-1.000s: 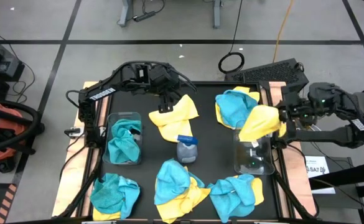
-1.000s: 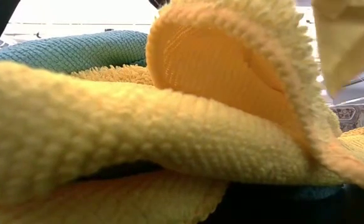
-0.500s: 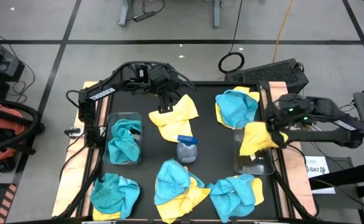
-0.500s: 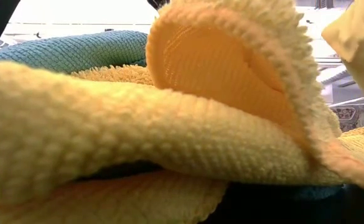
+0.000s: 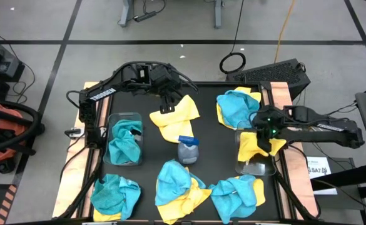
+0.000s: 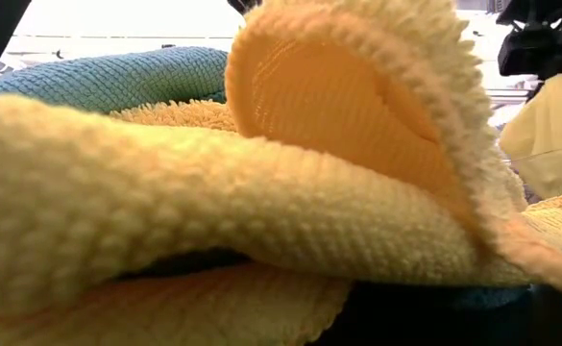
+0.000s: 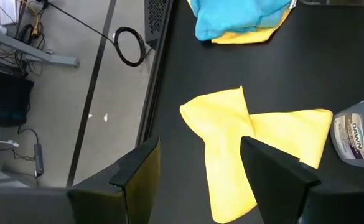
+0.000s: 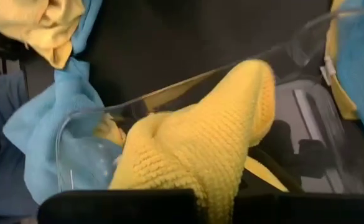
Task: Sort microfiber towel by color & place in baskets
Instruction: Put the yellow microfiber cloth into the right transparent bin
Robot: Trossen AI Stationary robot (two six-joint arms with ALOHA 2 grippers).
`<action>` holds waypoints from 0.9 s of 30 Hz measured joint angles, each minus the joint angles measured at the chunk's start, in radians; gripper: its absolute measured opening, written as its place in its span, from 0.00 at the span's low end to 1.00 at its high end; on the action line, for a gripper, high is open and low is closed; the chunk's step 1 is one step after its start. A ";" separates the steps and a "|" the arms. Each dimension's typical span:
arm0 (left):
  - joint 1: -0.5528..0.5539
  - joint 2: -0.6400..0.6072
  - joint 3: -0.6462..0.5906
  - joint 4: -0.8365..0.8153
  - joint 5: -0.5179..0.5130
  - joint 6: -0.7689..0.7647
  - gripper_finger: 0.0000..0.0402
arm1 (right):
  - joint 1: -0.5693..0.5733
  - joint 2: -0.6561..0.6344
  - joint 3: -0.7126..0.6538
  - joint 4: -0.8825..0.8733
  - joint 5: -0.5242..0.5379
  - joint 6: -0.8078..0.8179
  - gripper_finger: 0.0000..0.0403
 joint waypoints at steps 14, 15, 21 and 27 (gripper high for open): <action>0.000 0.038 -0.001 -0.010 0.009 -0.006 0.57 | 0.069 0.066 -0.013 0.095 0.104 0.159 0.00; 0.000 0.038 -0.001 -0.011 0.013 -0.006 0.57 | 0.084 0.074 -0.025 0.114 0.105 0.159 0.00; 0.000 0.044 -0.001 -0.009 0.017 -0.005 0.57 | 0.169 0.130 -0.133 0.235 0.105 0.163 0.00; 0.000 0.043 -0.001 -0.008 0.017 -0.004 0.57 | 0.216 0.199 -0.174 0.279 0.184 0.238 0.00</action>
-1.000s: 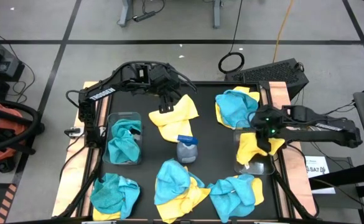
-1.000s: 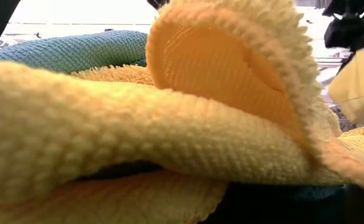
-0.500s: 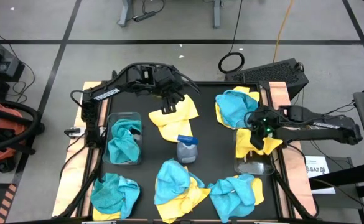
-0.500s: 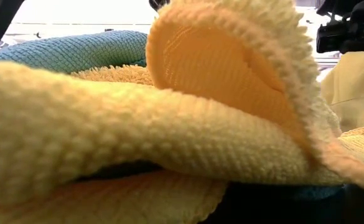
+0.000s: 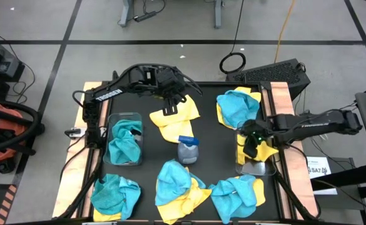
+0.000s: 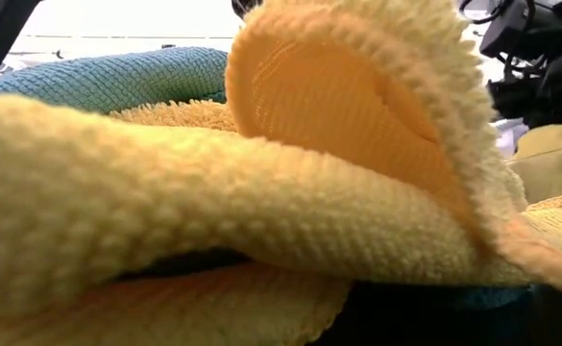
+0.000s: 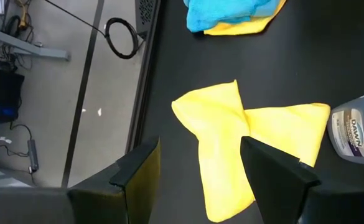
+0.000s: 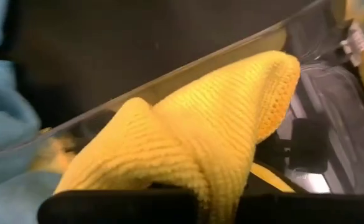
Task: Sort microfiber towel by color & place in baskets
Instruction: Put the yellow microfiber cloth into the right transparent bin
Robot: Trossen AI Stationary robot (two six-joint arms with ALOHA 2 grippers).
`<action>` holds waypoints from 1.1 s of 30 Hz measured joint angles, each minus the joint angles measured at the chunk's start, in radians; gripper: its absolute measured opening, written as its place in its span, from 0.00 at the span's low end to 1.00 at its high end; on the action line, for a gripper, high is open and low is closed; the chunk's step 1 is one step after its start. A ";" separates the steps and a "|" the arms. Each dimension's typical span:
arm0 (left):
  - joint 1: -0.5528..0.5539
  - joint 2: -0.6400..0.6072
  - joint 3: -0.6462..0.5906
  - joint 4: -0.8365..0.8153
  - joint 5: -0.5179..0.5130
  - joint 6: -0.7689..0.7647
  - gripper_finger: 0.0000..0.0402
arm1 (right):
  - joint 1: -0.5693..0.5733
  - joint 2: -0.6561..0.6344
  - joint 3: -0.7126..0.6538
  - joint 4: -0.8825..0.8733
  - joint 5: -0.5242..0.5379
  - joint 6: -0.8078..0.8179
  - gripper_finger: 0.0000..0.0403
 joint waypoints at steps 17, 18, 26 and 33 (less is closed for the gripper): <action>-0.001 -0.001 0.000 0.003 0.000 -0.003 0.57 | 0.111 0.232 -0.061 0.113 0.101 0.083 0.15; -0.002 -0.001 0.000 0.003 0.000 -0.003 0.57 | 0.118 0.234 -0.061 0.113 0.104 0.090 0.18; -0.008 -0.001 0.000 0.003 0.000 -0.002 0.57 | 0.159 0.205 0.043 0.027 0.099 0.129 0.39; -0.008 -0.001 0.000 -0.001 0.000 -0.002 0.57 | 0.181 0.187 0.227 -0.122 0.128 0.129 0.47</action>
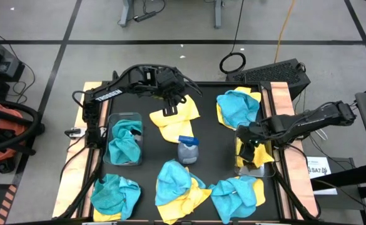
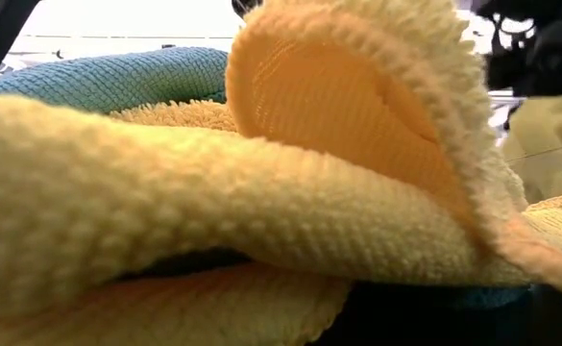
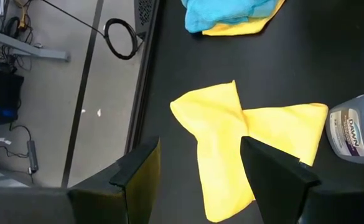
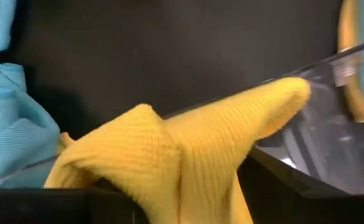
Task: Sort microfiber towel by color & place in baskets
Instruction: Put the yellow microfiber cloth into the right transparent bin
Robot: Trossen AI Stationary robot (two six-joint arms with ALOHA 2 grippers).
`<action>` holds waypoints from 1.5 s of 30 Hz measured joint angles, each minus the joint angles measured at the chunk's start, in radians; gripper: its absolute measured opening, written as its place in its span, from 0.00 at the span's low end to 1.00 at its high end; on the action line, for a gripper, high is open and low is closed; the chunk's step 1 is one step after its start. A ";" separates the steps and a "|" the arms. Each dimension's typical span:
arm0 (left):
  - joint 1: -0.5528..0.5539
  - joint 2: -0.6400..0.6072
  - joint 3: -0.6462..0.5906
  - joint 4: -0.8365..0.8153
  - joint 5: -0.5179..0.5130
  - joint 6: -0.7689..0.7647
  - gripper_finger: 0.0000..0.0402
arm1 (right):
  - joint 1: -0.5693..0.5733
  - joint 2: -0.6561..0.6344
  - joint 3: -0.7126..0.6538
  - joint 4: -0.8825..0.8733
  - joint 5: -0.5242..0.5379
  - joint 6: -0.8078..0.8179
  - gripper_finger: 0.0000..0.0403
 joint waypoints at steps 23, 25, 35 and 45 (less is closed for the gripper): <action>0.024 -0.002 -0.131 0.006 0.028 0.008 0.57 | 0.088 -0.014 0.372 -0.312 0.122 0.015 0.47; 0.034 -0.002 -0.183 0.032 0.027 0.009 0.57 | 0.096 -0.019 0.388 -0.301 0.140 0.008 0.47; 0.144 -0.001 -0.336 0.152 0.076 0.028 0.57 | 0.141 -0.033 0.404 -0.259 0.186 -0.001 0.47; 0.216 -0.001 -0.552 0.300 0.187 0.055 0.57 | 0.197 -0.033 0.404 -0.209 0.209 -0.001 0.47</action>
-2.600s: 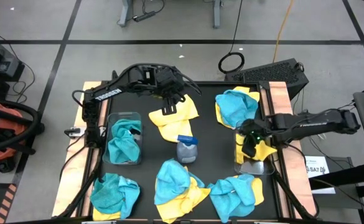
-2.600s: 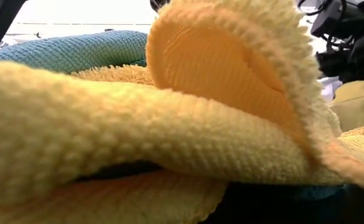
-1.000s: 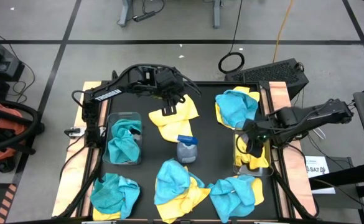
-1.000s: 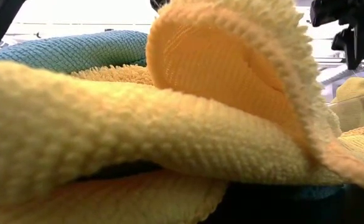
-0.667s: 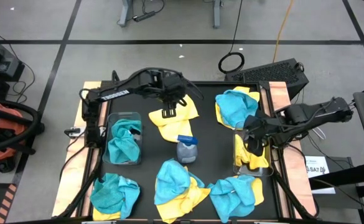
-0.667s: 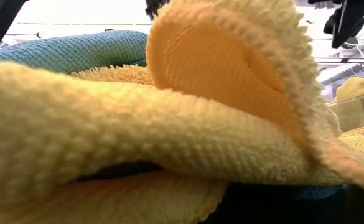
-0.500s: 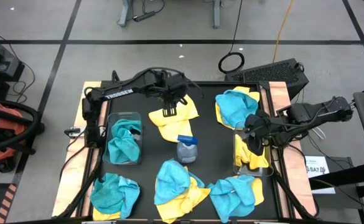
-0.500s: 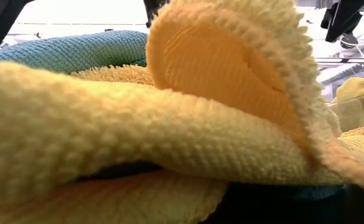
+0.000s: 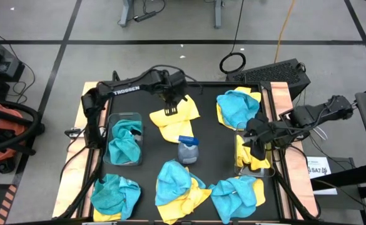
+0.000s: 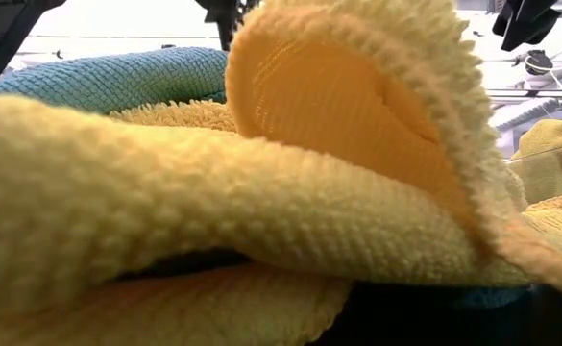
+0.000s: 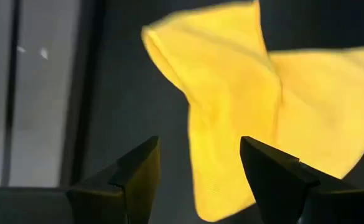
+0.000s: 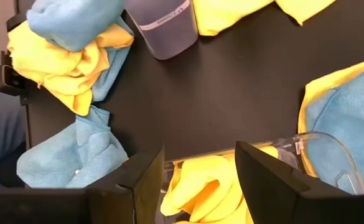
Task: Sort microfiber towel by color & place in baskets
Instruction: Put the yellow microfiber cloth into the right transparent bin
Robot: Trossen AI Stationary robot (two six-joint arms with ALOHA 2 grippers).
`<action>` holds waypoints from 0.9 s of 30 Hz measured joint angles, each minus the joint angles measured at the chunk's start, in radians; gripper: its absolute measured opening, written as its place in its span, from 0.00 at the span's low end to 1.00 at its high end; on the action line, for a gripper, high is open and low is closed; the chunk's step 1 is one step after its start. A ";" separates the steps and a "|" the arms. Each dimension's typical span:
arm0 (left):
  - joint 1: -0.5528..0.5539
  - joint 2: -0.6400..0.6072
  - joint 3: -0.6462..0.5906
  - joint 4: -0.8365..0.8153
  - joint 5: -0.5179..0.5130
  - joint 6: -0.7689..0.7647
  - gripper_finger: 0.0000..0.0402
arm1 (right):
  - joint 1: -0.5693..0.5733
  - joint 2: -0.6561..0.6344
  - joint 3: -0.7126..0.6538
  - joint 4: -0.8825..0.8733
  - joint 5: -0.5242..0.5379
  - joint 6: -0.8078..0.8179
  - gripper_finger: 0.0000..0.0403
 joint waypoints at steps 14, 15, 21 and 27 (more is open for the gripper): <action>0.042 -0.001 -0.344 0.289 0.077 0.000 0.57 | 0.040 0.000 0.000 0.050 0.008 -0.006 0.47; 0.041 -0.001 -0.367 0.313 0.077 0.000 0.57 | 0.040 0.000 0.000 0.056 0.008 -0.008 0.47; 0.020 -0.001 -0.476 0.459 0.121 0.001 0.57 | 0.040 0.000 0.000 0.066 0.029 -0.026 0.47; 0.007 -0.001 -0.587 0.631 0.111 0.010 0.57 | 0.040 0.000 0.000 0.090 0.055 -0.027 0.47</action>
